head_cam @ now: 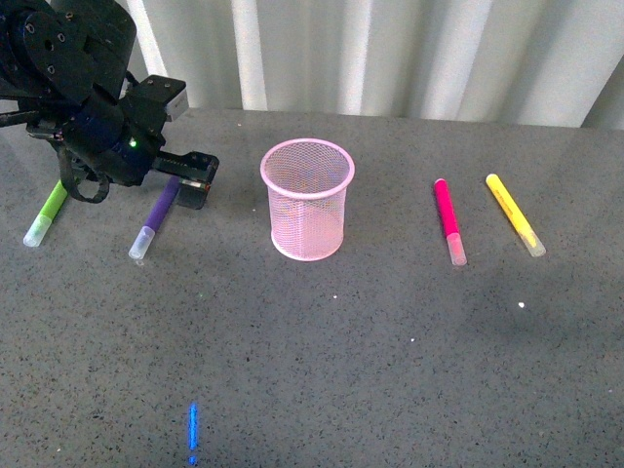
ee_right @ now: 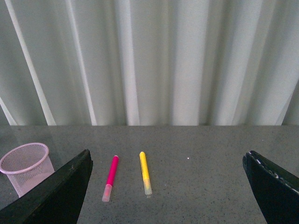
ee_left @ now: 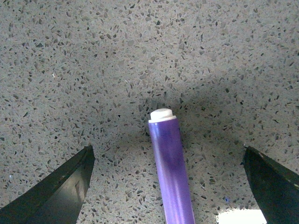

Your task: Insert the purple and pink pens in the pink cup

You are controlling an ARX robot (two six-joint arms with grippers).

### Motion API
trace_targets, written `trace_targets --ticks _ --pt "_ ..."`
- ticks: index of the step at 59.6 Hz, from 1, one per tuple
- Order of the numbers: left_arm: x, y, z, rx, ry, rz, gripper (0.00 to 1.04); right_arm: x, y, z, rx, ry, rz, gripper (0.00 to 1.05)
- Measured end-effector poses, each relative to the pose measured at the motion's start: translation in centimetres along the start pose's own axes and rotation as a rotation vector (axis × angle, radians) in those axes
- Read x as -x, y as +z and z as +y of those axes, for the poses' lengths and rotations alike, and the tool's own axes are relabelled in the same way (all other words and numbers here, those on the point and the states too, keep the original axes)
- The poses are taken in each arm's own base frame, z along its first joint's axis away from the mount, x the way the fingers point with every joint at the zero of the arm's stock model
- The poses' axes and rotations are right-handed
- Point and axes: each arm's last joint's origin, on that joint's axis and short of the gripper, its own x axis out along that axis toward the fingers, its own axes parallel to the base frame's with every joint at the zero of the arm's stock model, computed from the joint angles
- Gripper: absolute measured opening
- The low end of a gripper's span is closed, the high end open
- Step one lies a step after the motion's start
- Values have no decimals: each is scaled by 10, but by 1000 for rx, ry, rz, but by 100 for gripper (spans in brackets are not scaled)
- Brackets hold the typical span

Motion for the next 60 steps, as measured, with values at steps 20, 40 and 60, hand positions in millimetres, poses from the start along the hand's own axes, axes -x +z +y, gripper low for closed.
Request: trace_targets --ticks 20,40,60 --pt "-2 -1 -8 -2 -13 5 65 0 0 0 0 0 0 98" --pt "-1 -3 -18 -3 -30 7 16 0 0 0 0 0 0 98" --pt "22 8 -10 -95 175 -189 13 0 0 0 0 0 0 98"
